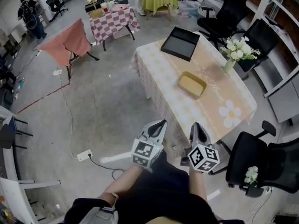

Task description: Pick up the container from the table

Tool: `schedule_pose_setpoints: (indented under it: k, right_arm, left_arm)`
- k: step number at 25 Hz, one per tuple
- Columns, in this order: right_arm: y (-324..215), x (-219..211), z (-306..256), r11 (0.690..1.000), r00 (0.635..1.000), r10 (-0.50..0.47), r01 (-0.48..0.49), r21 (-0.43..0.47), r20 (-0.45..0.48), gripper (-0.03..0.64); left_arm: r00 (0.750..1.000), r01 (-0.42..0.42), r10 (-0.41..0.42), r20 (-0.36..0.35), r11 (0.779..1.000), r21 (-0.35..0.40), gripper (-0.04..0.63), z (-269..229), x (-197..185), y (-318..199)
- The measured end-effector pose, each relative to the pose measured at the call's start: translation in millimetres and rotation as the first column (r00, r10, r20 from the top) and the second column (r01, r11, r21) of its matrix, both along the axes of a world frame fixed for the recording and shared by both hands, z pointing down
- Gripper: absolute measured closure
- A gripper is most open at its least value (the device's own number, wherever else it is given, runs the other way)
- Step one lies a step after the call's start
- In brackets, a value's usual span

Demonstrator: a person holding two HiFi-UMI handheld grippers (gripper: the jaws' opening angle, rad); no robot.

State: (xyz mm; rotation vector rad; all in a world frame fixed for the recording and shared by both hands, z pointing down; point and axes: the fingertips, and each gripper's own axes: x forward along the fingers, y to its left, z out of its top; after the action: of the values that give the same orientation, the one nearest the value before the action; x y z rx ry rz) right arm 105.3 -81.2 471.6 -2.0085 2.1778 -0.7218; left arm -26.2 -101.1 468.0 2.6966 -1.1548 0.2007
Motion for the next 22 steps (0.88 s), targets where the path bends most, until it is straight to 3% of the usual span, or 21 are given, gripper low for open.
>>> schedule_pose_setpoints:
  k: [22]
  right_arm:
    - [-111.8,29.8,10.1,0.997,0.998,0.064,-0.063,-0.047,0.001,0.612]
  left_arm:
    - [0.998,-0.06,0.061,0.016,0.997,-0.041,0.583,9.7,31.3,-110.9]
